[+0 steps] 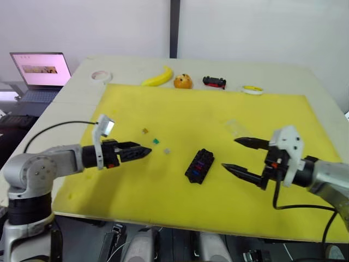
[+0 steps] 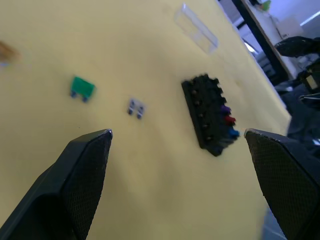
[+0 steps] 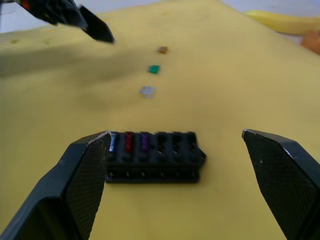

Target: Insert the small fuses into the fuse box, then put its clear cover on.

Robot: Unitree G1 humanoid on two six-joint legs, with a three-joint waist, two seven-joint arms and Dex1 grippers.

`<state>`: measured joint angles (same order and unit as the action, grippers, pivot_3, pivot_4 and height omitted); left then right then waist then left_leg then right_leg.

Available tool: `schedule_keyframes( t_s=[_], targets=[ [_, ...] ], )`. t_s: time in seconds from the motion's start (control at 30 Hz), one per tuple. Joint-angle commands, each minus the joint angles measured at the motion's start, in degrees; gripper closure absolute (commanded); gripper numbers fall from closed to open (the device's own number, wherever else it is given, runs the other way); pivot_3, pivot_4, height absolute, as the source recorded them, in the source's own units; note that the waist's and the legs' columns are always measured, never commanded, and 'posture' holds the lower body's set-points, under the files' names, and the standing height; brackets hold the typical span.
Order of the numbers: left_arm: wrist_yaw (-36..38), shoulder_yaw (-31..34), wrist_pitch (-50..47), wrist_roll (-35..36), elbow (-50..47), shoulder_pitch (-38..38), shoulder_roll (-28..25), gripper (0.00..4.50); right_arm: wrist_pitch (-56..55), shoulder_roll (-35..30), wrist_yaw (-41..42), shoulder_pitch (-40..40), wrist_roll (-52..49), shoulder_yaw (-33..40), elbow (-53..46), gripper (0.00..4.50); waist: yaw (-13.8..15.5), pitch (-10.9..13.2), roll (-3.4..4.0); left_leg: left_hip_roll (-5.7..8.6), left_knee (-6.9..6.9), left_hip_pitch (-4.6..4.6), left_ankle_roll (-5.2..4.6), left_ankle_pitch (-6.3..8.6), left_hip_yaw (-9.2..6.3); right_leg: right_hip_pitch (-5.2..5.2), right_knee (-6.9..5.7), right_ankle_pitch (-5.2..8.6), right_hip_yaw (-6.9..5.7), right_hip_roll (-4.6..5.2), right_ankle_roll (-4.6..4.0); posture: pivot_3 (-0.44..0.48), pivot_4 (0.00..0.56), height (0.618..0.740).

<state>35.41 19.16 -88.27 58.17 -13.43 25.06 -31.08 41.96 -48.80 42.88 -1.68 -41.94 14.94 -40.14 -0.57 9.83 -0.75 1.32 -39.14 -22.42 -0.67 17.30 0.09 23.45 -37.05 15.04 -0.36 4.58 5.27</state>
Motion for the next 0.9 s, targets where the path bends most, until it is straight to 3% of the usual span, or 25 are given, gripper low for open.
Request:
schedule_keyframes(
  t_s=[0.03, 0.17, 0.37, 0.5, 0.7, 0.9],
  targets=[
    [-8.84, 2.90, -4.23, 6.43, 5.62, 3.23, 2.41, 0.00, -0.22, 0.52, -1.18, -2.60, 0.67, -3.48, -1.26, 0.03, 0.04, 0.00, -0.01, 0.00, -0.01, 0.00, 0.03, -0.02, -0.02, -0.01, -0.02, 0.00, 0.00, -0.01, 0.00, 0.000, 0.150, 0.740],
    [-24.18, 4.63, -4.23, 16.11, 17.03, 6.95, 6.06, 0.00, -0.92, 0.86, -1.60, -3.85, 2.36, -7.25, -1.76, 0.03, 0.19, -0.02, -0.04, 0.02, -0.04, 0.03, 0.05, -0.03, -0.06, -0.02, -0.07, 0.00, -0.01, 0.00, 0.00, 0.000, 0.150, 0.740],
    [-41.08, 3.07, -3.86, 30.10, 24.01, 7.27, 8.76, 0.00, -0.83, 2.56, -3.68, -2.77, 2.87, -9.11, -3.14, 0.03, 0.15, -0.02, -0.06, 0.03, -0.02, 0.01, 0.12, -0.07, -0.09, 0.02, -0.07, 0.00, 0.01, 0.04, 0.00, 0.000, 0.150, 0.740],
    [-51.42, 0.29, 1.90, 39.39, 25.97, 6.31, 9.98, 0.00, -1.08, 2.79, -4.27, -1.85, 3.61, -9.52, -3.25, 0.03, 0.27, -0.04, -0.06, 0.06, -0.02, 0.02, 0.18, -0.10, -0.12, 0.00, -0.07, 0.00, 0.01, 0.07, 0.00, 0.000, 0.150, 0.740],
    [-59.11, -5.52, 10.66, 49.19, 24.51, 4.96, 11.42, 0.00, -1.49, 3.64, -5.46, -1.36, 5.07, -10.22, -2.94, 0.03, 1.28, -0.05, -0.06, 0.13, -0.02, 0.01, 0.54, -0.30, -0.13, 0.00, -0.04, 0.00, 0.02, 0.12, 0.00, 0.000, 0.150, 0.740],
    [-64.03, -10.14, 17.02, 53.57, 23.40, 2.11, 11.49, 0.00, -2.24, 4.30, -6.31, -0.81, 7.16, -11.04, -2.95, 0.03, 1.38, -0.07, -0.07, 0.17, -0.01, 0.00, 0.55, -0.31, -0.14, -0.03, 0.01, 0.00, 0.02, 0.15, -0.01, 0.000, 0.150, 0.740]
  ],
)
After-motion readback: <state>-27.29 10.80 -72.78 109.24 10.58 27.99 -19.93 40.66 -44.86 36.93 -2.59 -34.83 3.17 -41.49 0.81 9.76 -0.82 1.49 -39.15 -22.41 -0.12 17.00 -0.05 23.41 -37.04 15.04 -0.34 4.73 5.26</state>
